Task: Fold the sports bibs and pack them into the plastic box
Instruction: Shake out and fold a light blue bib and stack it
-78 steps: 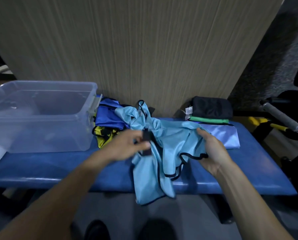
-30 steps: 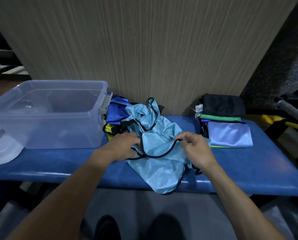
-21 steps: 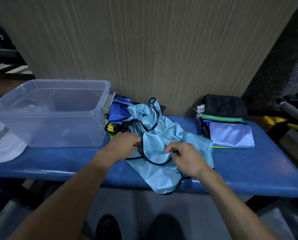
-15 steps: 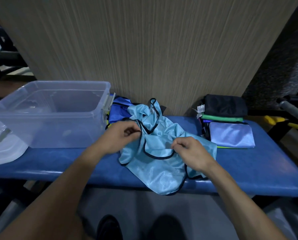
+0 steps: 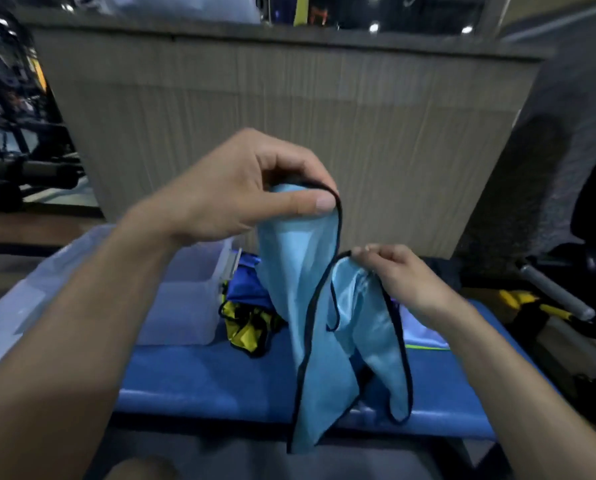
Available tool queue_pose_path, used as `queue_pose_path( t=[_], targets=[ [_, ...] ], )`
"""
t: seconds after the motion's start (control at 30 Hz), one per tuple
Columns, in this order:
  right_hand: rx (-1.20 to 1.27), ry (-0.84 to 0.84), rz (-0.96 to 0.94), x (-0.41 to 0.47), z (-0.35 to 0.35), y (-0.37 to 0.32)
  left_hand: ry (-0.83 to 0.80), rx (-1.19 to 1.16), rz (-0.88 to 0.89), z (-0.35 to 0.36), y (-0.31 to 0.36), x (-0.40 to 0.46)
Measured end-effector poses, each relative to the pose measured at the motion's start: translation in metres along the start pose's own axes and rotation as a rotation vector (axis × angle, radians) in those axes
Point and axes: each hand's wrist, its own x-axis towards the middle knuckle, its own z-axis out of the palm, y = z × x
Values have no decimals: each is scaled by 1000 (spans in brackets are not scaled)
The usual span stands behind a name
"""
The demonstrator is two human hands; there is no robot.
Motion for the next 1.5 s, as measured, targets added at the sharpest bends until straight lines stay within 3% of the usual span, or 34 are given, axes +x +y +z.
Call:
queue_pose_path(
  t=[0.13,0.2,0.4,0.53,0.7,0.83,1.13,1.37,1.5],
  targets=[
    [-17,93,-144,9,-19,-84,-78,184,45,-6,25,5],
    [-110,101,-219,7,-25,-116,-27,212,-3,5,15,0],
    [-343,57,-379,-6,-24,-168,502,135,-139,26,-10,-7],
    [-345,-27,-429,-15,-24,-182,300,-222,-155,2,6,6],
    [-213,55,-441,-19,-33,-187,280,-251,-216,-19,29,28],
    [-194,131,-478,-27,-41,-192,267,-176,-238,-38,52,47],
    [-209,170,-461,-50,-40,-213,265,142,-74,-50,96,75],
    [-278,263,-397,-47,-44,-216,243,188,-56,-49,100,75],
    [-186,195,-392,-48,-48,-218,184,203,-42,-52,101,71]
  ],
)
